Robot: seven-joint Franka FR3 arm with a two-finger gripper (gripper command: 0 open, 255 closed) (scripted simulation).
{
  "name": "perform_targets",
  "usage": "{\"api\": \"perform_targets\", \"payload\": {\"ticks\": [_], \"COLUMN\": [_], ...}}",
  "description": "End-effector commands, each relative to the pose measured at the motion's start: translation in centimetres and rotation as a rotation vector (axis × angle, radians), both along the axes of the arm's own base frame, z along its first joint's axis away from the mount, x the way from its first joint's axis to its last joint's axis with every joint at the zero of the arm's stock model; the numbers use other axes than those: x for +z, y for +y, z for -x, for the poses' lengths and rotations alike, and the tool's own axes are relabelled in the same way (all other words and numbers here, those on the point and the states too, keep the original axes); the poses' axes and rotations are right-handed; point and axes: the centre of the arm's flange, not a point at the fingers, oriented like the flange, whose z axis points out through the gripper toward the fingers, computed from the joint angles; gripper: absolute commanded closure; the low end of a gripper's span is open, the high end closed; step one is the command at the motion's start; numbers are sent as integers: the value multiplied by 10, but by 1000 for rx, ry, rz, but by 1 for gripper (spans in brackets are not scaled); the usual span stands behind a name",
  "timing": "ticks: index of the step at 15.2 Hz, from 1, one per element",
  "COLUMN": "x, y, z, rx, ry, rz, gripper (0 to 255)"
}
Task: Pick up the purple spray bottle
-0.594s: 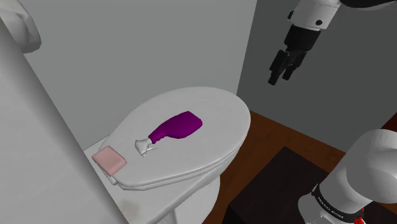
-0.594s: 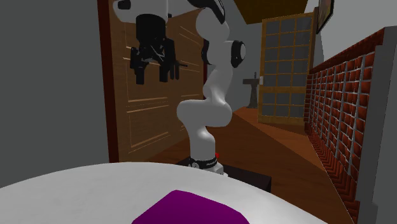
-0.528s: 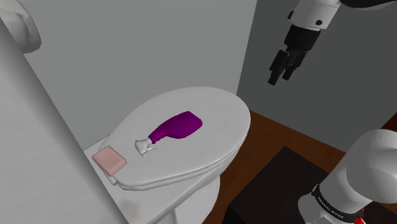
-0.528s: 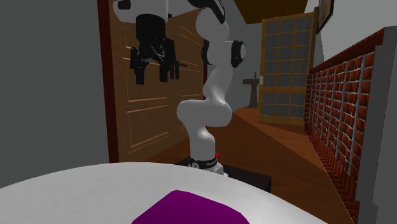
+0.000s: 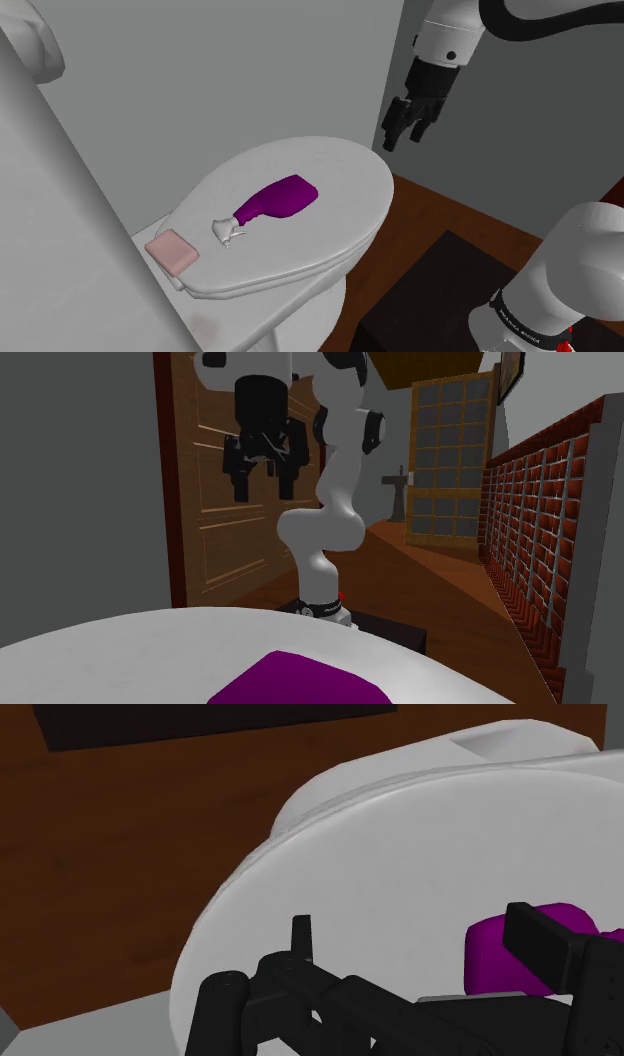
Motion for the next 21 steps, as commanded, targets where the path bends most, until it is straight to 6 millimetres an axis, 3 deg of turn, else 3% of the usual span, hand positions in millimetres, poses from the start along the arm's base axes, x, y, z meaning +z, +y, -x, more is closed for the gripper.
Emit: {"api": "perform_targets", "payload": {"ticks": [1,21], "x": [-7,-82], "y": [25,259], "z": [-9,-102], "rx": [-7,-64], "ry": [2,25], "rz": [-3,-23], "gripper": [0,0]}}
